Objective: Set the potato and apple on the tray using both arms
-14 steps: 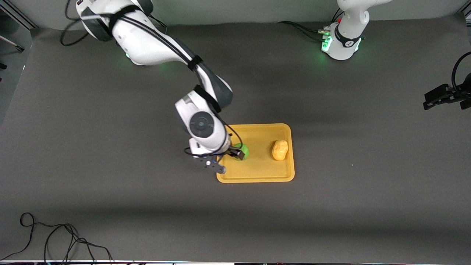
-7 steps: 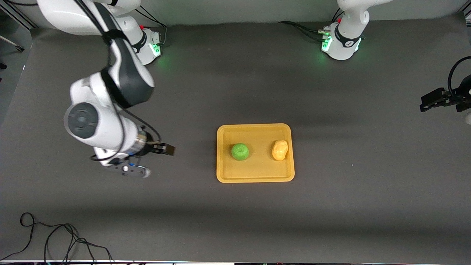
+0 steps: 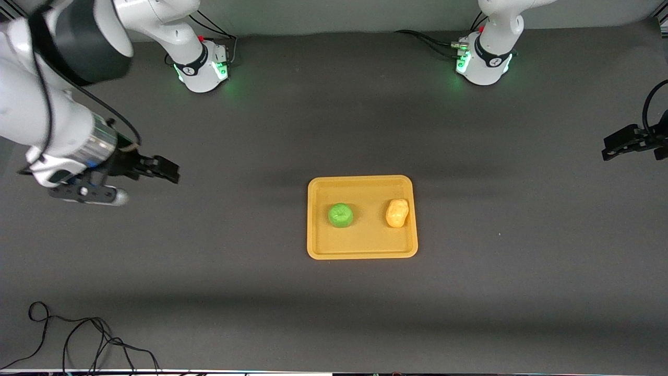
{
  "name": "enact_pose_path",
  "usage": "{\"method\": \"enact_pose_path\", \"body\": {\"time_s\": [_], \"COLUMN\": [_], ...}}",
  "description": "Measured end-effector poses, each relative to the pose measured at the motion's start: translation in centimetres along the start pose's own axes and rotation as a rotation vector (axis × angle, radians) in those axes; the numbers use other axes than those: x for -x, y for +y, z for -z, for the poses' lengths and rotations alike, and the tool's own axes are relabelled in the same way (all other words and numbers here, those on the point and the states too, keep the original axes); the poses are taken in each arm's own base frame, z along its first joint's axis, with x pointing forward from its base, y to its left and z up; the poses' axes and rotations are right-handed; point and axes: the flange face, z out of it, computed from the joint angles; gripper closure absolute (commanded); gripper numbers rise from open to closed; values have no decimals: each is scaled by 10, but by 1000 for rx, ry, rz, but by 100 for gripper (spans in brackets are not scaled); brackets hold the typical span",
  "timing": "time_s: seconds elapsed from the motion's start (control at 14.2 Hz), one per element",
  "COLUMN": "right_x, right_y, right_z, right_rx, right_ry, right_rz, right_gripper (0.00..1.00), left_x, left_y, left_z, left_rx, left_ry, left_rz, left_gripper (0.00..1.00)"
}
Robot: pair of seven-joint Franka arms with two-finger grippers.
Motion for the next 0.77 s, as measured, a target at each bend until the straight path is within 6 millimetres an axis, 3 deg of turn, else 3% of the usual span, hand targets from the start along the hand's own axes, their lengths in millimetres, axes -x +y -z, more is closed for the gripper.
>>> {"method": "enact_pose_path", "body": {"time_s": [0.14, 0.42, 0.77], "right_x": [-2, 0, 5], "right_y": [24, 28, 50], "right_z": [1, -19, -21], "right_rx": [-5, 21, 53], "right_ry": [-14, -49, -55], "right_rz": [4, 29, 121], "right_gripper": [0, 0, 0], "left_x": [0, -2, -2], "left_y": [-6, -1, 10], "left_z": [2, 3, 3], "left_rx": [-1, -7, -9], "left_ry": [9, 15, 16], "left_rz": [10, 6, -10], "left_gripper": [0, 0, 0]}}
